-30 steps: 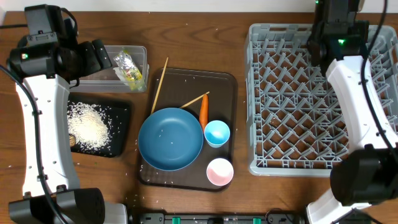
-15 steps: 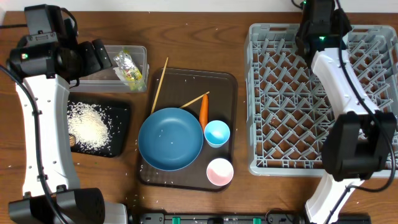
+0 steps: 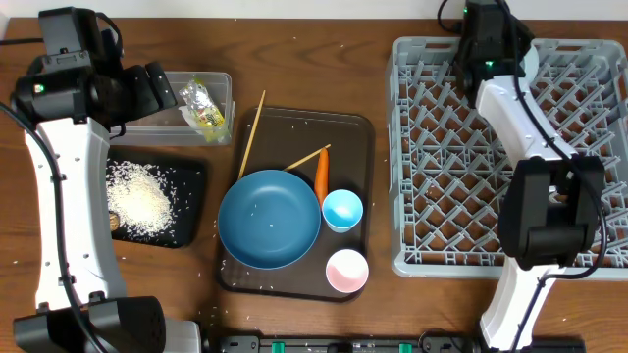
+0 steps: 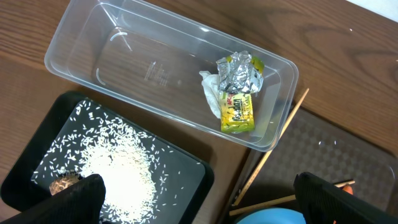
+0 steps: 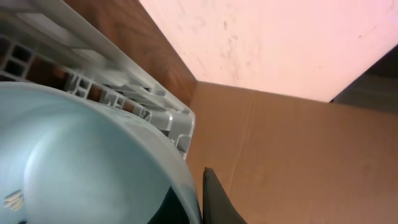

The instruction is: Sort waste into correct bins and load items into the dishwasher rack

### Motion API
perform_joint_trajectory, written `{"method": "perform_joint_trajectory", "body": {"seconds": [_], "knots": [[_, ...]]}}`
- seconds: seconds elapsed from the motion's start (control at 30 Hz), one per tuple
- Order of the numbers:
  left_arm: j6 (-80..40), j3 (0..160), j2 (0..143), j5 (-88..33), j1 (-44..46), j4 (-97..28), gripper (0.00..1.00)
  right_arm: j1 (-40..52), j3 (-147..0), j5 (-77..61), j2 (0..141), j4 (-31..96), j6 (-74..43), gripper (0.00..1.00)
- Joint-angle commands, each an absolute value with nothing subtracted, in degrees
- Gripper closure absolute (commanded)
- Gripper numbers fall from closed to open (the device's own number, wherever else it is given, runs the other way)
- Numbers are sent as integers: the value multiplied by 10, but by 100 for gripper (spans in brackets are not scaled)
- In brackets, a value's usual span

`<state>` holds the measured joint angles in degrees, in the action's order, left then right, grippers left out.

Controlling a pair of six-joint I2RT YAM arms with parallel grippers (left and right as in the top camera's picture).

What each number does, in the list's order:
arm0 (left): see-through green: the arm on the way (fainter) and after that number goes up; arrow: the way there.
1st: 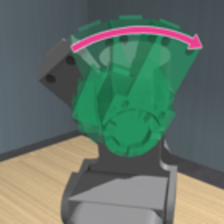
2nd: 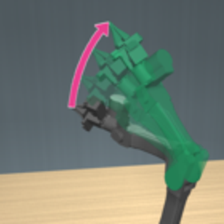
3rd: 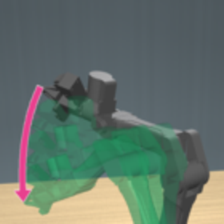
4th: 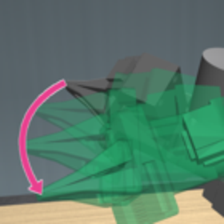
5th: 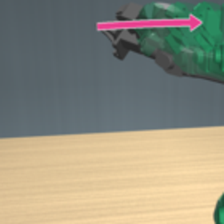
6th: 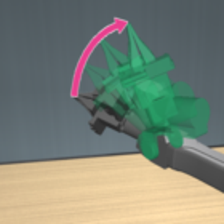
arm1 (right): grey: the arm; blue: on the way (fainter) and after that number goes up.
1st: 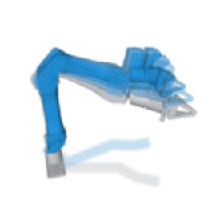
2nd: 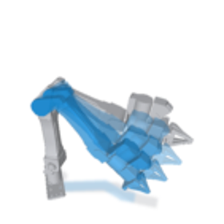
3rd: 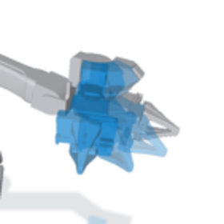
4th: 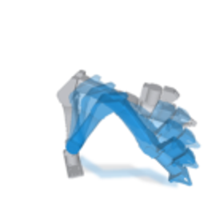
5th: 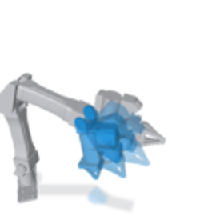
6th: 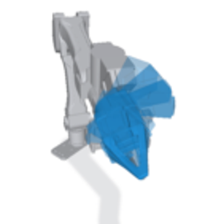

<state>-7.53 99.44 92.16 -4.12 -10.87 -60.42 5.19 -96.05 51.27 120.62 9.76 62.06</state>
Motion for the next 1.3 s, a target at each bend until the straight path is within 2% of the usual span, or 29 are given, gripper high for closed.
{"method": "perform_joint_trajectory", "body": {"seconds": [0.0, 1.27], "knots": [[-78, 987, 926, -41, -111, -606, 2, 69, -963, 523, 1212, 97, 637, 99], [-78, 987, 926, -41, -111, -606, 2, 64, -962, 534, 1214, 129, 644, 99]]}}
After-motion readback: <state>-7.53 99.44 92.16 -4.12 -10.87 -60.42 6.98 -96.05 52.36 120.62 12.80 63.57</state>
